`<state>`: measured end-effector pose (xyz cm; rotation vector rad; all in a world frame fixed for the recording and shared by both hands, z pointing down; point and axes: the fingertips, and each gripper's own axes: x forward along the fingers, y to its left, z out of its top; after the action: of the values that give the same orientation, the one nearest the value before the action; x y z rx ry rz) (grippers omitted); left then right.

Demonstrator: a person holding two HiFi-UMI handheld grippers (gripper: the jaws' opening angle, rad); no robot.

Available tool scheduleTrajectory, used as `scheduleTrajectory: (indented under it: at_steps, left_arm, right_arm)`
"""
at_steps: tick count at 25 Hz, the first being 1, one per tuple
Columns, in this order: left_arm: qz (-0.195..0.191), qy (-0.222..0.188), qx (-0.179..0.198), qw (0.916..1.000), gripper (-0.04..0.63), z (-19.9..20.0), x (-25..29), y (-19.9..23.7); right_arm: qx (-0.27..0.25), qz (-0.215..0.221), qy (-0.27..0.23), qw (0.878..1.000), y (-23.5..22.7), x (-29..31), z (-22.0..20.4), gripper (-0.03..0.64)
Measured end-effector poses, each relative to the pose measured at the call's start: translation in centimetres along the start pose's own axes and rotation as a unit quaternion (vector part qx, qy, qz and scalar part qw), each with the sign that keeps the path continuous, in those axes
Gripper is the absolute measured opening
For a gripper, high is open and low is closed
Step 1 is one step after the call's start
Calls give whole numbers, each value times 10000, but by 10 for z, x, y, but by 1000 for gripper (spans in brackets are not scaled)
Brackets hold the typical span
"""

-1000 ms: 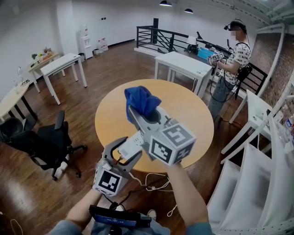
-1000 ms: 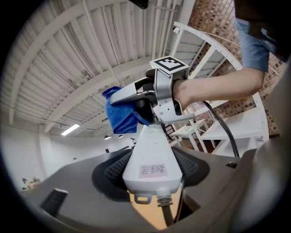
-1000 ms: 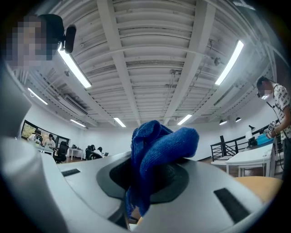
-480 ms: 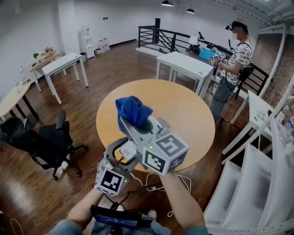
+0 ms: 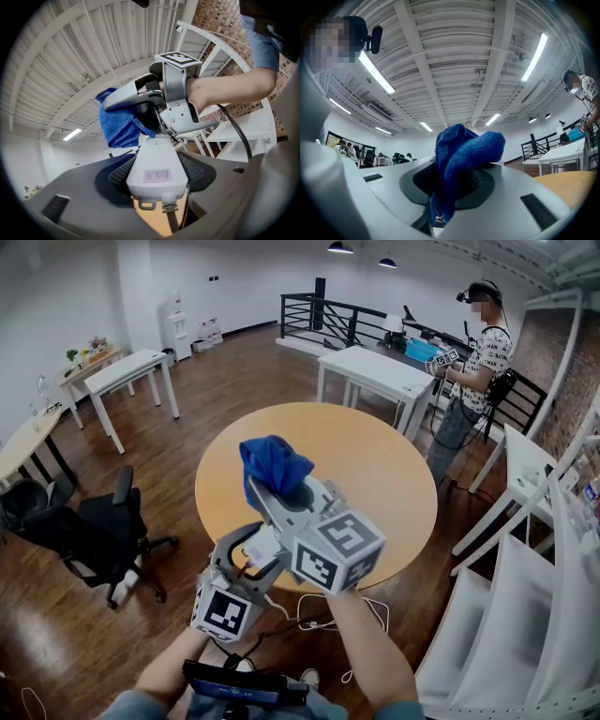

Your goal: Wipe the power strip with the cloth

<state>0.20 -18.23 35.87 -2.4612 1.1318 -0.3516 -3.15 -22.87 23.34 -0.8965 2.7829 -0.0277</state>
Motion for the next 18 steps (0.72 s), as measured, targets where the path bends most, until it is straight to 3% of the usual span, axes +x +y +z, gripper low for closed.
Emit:
scheduleTrajectory:
  at_steps: [18]
  left_arm:
    - [0,-224,29,9997,279,6,-6,-4]
  right_arm:
    - [-464,-709,-21,9964,-58,-27,33,71]
